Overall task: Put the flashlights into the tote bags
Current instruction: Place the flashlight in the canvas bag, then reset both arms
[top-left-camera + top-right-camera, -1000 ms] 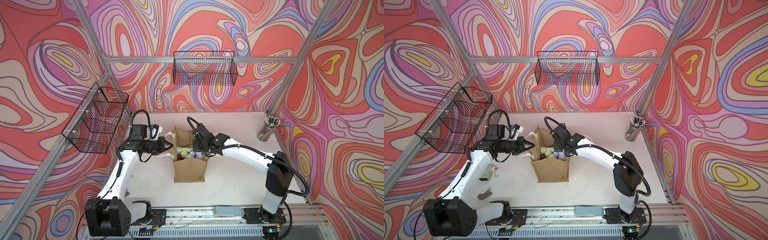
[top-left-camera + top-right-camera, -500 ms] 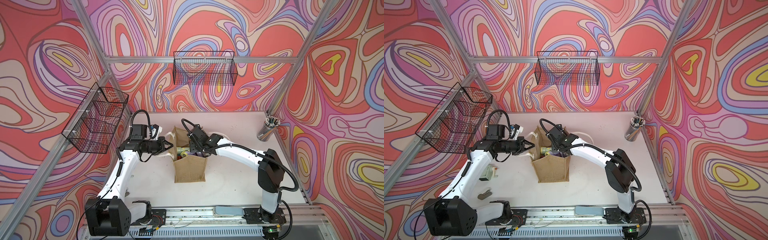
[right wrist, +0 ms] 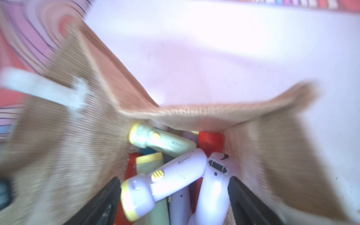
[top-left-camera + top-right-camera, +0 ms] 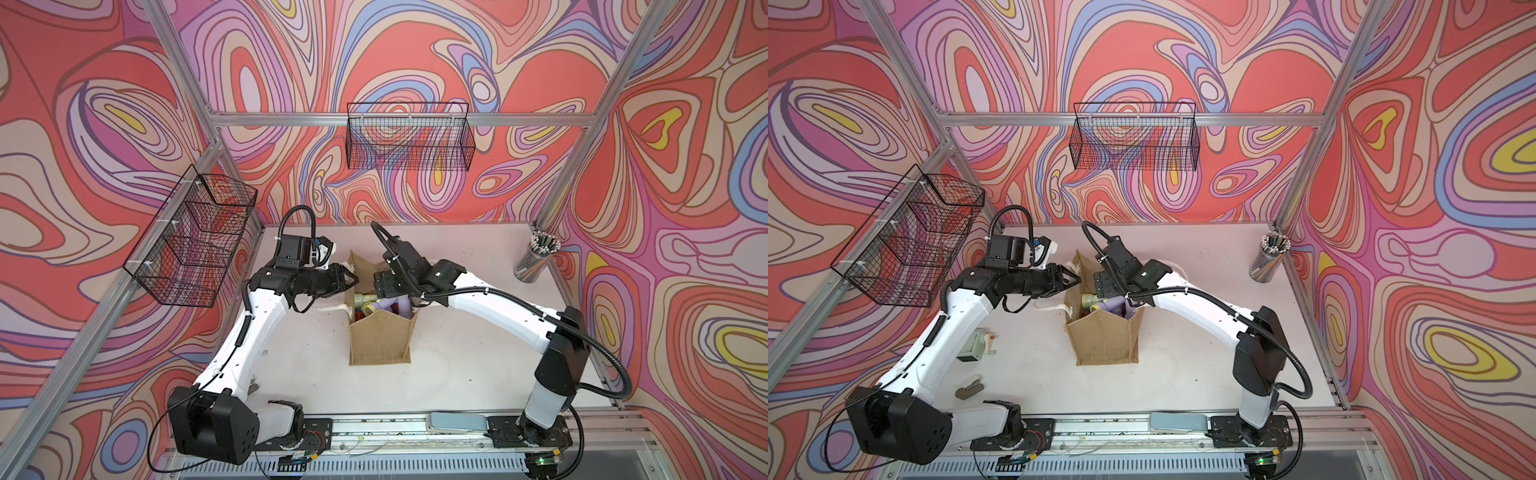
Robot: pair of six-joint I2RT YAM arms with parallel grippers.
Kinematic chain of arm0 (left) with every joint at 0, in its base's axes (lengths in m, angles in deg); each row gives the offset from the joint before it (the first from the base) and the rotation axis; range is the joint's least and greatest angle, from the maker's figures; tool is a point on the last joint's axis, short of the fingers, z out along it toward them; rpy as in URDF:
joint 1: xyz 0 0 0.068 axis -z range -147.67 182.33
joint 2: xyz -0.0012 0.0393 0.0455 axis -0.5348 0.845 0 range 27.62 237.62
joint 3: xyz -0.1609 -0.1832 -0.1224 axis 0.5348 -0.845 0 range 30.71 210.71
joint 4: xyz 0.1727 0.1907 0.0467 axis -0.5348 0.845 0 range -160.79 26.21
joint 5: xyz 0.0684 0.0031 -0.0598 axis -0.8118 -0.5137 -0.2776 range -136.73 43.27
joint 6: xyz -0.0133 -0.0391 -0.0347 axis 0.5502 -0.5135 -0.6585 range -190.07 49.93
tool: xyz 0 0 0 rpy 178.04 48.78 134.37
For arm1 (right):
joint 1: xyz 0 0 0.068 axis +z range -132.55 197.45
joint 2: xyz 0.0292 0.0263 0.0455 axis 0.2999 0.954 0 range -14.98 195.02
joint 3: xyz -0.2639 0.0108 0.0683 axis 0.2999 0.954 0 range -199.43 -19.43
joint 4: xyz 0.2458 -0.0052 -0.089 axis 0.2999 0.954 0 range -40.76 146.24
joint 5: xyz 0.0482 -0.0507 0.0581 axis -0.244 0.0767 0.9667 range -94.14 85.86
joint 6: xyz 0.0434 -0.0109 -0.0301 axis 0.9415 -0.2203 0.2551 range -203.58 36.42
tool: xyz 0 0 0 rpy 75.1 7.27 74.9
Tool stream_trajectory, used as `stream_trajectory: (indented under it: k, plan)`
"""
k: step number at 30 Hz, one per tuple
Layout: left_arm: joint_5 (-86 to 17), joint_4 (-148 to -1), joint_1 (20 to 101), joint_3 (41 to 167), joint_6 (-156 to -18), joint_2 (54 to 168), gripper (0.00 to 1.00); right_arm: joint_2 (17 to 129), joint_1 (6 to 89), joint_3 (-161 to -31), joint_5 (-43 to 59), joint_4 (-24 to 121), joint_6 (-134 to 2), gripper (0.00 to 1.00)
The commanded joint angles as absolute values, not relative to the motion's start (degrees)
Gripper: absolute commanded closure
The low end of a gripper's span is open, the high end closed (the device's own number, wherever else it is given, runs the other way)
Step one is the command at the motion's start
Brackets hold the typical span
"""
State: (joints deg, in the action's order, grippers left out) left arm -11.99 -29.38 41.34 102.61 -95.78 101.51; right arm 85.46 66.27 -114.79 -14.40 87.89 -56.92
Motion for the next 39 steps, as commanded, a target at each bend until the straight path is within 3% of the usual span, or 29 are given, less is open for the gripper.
stream_trajectory:
  k: [1, 10, 19, 28, 39]
  plan:
    - [-19.82, -24.28, 41.30, 108.61, -93.87, 102.00, 0.50, 80.62, 62.60, -116.71, -11.63, 84.10, -58.58, 0.08]
    - [-35.69, -22.05, 39.01, 120.62, -88.07, 105.61, 0.50, 70.88, 40.43, -107.73, -1.65, 76.27, -57.48, 0.10]
    - [-35.19, -48.55, 24.19, 99.64, -90.97, 108.13, 0.51, 69.51, 20.43, -89.17, 6.02, 66.66, -62.79, 0.12]
    - [-39.95, -72.89, 23.66, 78.42, -85.88, 107.80, 0.46, 70.19, 15.17, -65.73, -1.06, 42.48, -68.15, 0.08]
    - [-44.54, -90.95, 23.63, 62.52, -80.16, 103.97, 0.38, 76.55, 14.92, -54.27, -9.13, 20.92, -77.15, 0.07]
